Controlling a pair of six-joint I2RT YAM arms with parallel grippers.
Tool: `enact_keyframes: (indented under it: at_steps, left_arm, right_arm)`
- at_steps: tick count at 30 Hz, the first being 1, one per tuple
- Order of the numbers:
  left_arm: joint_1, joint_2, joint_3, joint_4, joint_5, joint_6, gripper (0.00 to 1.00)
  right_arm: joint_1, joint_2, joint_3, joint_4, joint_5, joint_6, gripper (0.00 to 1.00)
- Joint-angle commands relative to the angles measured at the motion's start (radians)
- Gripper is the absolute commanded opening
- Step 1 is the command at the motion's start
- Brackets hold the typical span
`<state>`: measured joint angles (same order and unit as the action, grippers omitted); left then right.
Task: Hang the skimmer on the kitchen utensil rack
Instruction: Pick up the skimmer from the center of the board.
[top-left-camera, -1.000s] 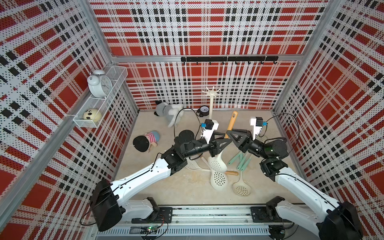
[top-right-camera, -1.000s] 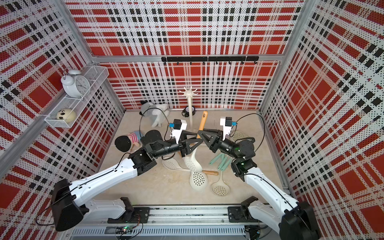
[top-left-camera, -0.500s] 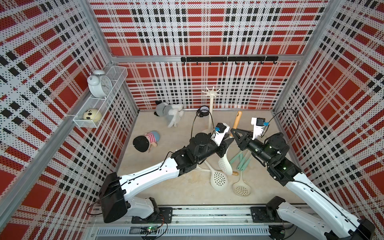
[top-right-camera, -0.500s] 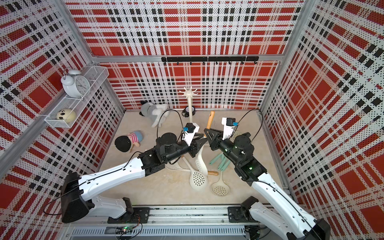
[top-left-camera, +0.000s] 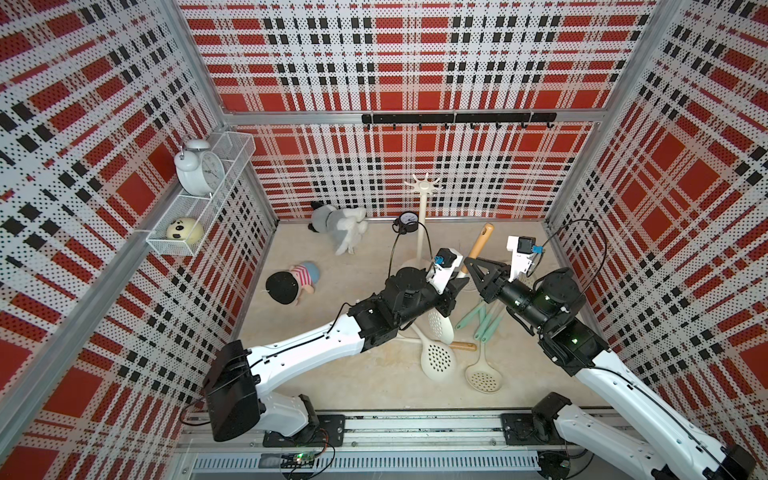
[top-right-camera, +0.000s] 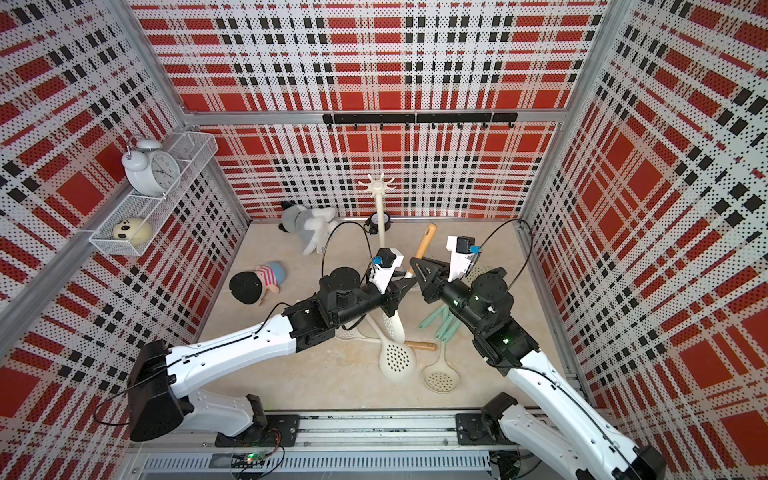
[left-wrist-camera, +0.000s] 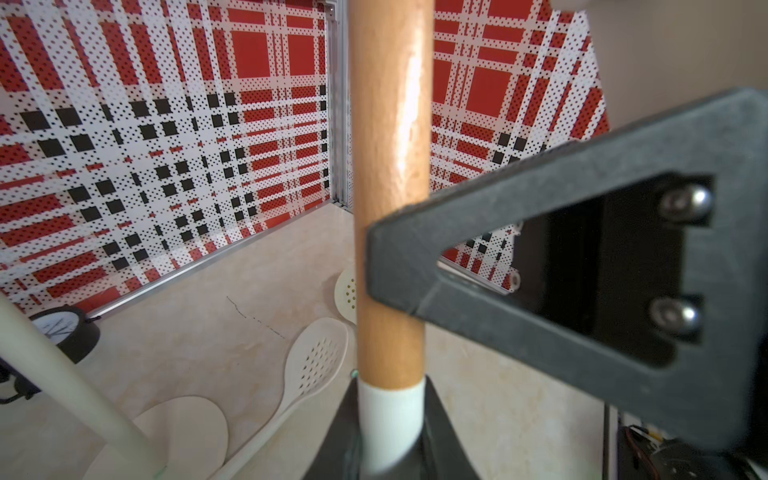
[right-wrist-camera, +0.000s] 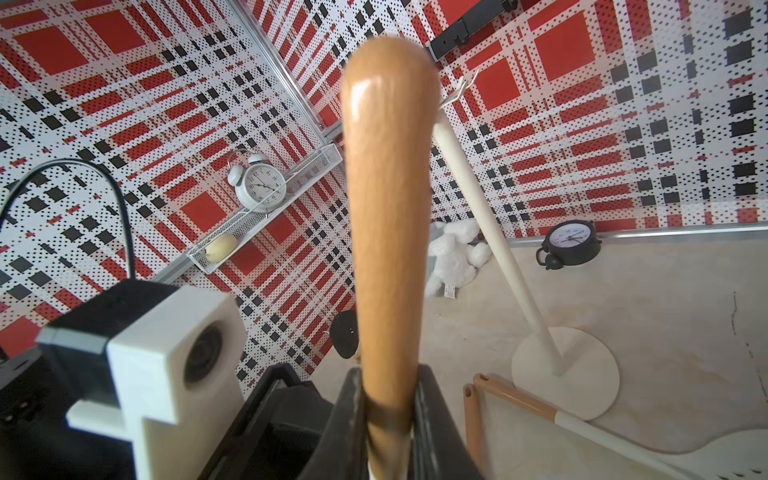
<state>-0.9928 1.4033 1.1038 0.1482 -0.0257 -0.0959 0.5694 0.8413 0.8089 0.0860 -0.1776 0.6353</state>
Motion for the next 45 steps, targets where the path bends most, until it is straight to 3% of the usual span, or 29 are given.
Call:
enact_keyframes:
  at_steps: [1,2,3,4,5,6,7,9,11,15,18,20,24,31,41,45]
  left_arm:
    - [0.014,0.002,-0.017,0.027,-0.007,-0.022,0.0]
    - [0.018,-0.006,-0.022,0.036,0.004,-0.033,0.0]
    - [0.03,-0.018,-0.036,0.055,0.038,-0.051,0.0]
    - [0.049,-0.035,-0.053,0.078,0.085,-0.072,0.0]
    - [0.083,-0.062,-0.089,0.139,0.152,-0.123,0.0]
    - [0.127,-0.09,-0.132,0.207,0.237,-0.189,0.0]
    - [0.165,-0.113,-0.172,0.287,0.307,-0.25,0.0]
    - [0.25,-0.163,-0.245,0.439,0.438,-0.372,0.0]
    - [0.276,-0.2,-0.269,0.493,0.509,-0.408,0.0]
    - [0.252,-0.253,-0.268,0.515,0.6,-0.397,0.0]
    - [0.225,-0.274,-0.261,0.515,0.617,-0.382,0.0]
    - [0.215,-0.277,-0.26,0.515,0.621,-0.378,0.0]
    - [0.198,-0.268,-0.249,0.516,0.625,-0.37,0.0]
    - [0.186,-0.24,-0.232,0.513,0.629,-0.367,0.0]
    - [0.175,-0.231,-0.229,0.513,0.629,-0.363,0.0]
    - [0.177,-0.229,-0.232,0.513,0.627,-0.363,0.0]
  right_arm:
    - [0.008,-0.025,0.01,0.073,-0.035,-0.013,0.0]
    - [0.007,-0.03,0.01,0.075,-0.038,-0.027,0.1]
    - [0.008,-0.037,0.009,0.081,-0.044,-0.043,0.28]
    - [0.007,-0.041,0.006,0.088,-0.056,-0.064,0.61]
    - [0.007,-0.047,0.006,0.089,-0.073,-0.102,0.82]
    - [0.006,-0.051,0.006,0.088,-0.092,-0.134,0.96]
    - [0.003,-0.053,0.006,0.093,-0.115,-0.154,1.0]
    - [-0.028,-0.043,0.005,0.124,-0.226,-0.164,1.0]
    - [-0.084,-0.012,-0.002,0.228,-0.396,-0.101,1.0]
    - [-0.133,0.106,-0.022,0.644,-0.66,0.185,1.0]
    - [-0.133,0.213,-0.003,0.963,-0.745,0.394,1.0]
    - [-0.132,0.267,0.027,1.043,-0.76,0.46,0.99]
    - [-0.119,0.3,0.061,0.987,-0.748,0.427,0.92]
    - [-0.054,0.261,0.109,0.661,-0.7,0.173,0.8]
    - [-0.027,0.276,0.102,0.655,-0.716,0.155,0.57]
    - [-0.024,0.271,0.082,0.677,-0.71,0.159,0.41]
